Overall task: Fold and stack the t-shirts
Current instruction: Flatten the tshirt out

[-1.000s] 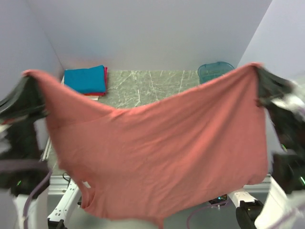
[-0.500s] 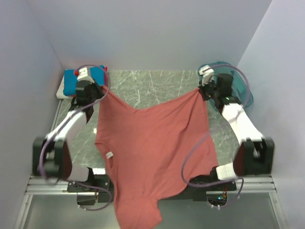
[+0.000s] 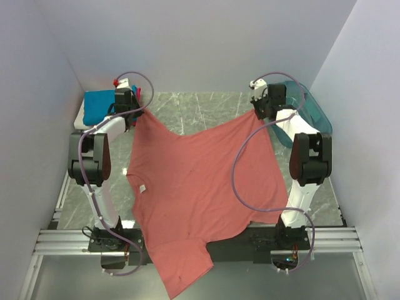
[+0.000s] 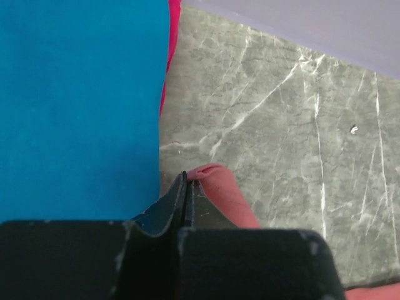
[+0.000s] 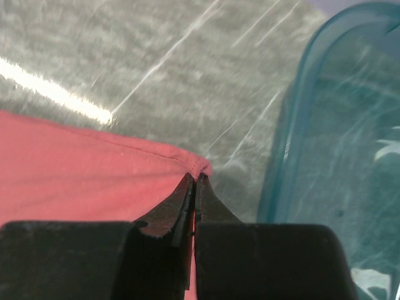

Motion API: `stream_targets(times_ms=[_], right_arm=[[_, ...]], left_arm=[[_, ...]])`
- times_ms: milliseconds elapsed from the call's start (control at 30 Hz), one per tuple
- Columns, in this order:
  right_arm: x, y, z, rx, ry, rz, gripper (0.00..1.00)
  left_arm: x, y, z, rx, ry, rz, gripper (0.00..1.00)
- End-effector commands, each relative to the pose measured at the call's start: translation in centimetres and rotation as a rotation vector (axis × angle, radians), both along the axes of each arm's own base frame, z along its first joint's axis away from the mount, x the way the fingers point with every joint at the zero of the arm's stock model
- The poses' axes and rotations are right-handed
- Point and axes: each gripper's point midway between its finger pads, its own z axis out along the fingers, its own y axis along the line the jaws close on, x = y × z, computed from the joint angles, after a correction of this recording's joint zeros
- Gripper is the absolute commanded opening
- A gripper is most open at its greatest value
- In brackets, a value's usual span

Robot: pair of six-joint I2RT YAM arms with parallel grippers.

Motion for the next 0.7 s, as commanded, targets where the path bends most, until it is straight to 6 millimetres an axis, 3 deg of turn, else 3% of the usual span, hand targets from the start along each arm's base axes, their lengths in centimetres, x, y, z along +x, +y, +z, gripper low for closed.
stream_targets(times_ms=[0,167,267,300,667], right_arm=[[2.1,-0.3,3.1,-0.018,-0.094,-0.030,0.00],[2.9,-0.4,3.5,-0.016,-0.106,-0.049,0.00],[3.6,-0.4,3.6,-0.014,-0.102,-0.054,0.00],[3.7,-0.4,3.7,-0.012,-0.101,-0.056,0.00],[4.5,-0.3,4.5,-0.008,-0.112,-0.045,0.00]], left_arm=[[1.4,0.5,3.0,0.052,-0.063,-0.005,0.00],[3.0,0.7,6.2,0.072,-0.125,-0.009,0.00],[3.6,0.8,6.5,0.084,-0.116,-0.015,0.00],[4.2,0.9,7.5,0.093,-0.136,-0.015,0.00],[5.7,1.8,9.3,0.126,-0.169,-0.007,0.00]])
